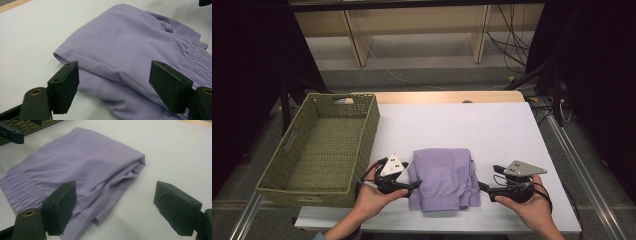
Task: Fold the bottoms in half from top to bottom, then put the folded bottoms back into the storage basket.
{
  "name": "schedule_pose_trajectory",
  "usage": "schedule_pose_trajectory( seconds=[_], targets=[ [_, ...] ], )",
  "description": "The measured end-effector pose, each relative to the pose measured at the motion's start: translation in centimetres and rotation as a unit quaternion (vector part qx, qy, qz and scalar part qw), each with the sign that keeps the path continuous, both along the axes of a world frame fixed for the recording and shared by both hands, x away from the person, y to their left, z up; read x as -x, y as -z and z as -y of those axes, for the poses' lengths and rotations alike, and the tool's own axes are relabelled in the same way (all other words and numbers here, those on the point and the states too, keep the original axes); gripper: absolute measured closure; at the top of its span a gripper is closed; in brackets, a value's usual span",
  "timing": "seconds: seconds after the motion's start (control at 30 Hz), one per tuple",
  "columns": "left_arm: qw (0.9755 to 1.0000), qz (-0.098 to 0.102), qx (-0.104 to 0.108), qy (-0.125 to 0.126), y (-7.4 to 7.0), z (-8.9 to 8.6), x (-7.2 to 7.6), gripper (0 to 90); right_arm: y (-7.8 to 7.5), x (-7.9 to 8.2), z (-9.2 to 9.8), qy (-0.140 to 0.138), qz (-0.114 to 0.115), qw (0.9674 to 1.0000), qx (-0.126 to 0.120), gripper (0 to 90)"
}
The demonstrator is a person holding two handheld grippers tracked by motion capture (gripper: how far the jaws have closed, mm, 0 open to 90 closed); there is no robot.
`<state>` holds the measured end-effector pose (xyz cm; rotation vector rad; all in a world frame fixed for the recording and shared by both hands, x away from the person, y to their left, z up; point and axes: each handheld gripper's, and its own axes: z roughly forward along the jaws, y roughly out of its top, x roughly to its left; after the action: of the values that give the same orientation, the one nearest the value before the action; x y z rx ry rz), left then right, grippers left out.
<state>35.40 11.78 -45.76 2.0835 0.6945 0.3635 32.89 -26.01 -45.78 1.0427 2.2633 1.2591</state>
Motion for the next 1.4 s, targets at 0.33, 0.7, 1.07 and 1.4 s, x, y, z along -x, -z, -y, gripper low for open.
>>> schedule_pose_trajectory(
  seconds=[0.33, 0.7, 1.07, 1.4],
  targets=[
    [1.0000, 0.001, 0.000, 0.001, 0.00, 0.06, 0.06, 23.8, 0.04, -0.01, 0.13, 0.004, 0.000, 1.0000, 0.000, 19.3],
    [0.9999, -0.007, 0.007, -0.006, 0.28, -0.26, -0.37, 23.8, 0.27, -0.43, 0.06, 0.009, -0.004, 0.9999, -0.003, 19.1],
    [0.9999, -0.009, 0.008, -0.009, 0.17, 0.39, -0.67, 24.0, 0.40, -0.44, 0.89, 0.013, -0.002, 0.9999, -0.009, 19.0],
    [0.9999, -0.006, 0.007, -0.009, 0.17, 0.42, -0.66, 24.3, 0.43, -0.30, 0.92, 0.014, -0.004, 0.9999, -0.007, 19.0]
  ],
)
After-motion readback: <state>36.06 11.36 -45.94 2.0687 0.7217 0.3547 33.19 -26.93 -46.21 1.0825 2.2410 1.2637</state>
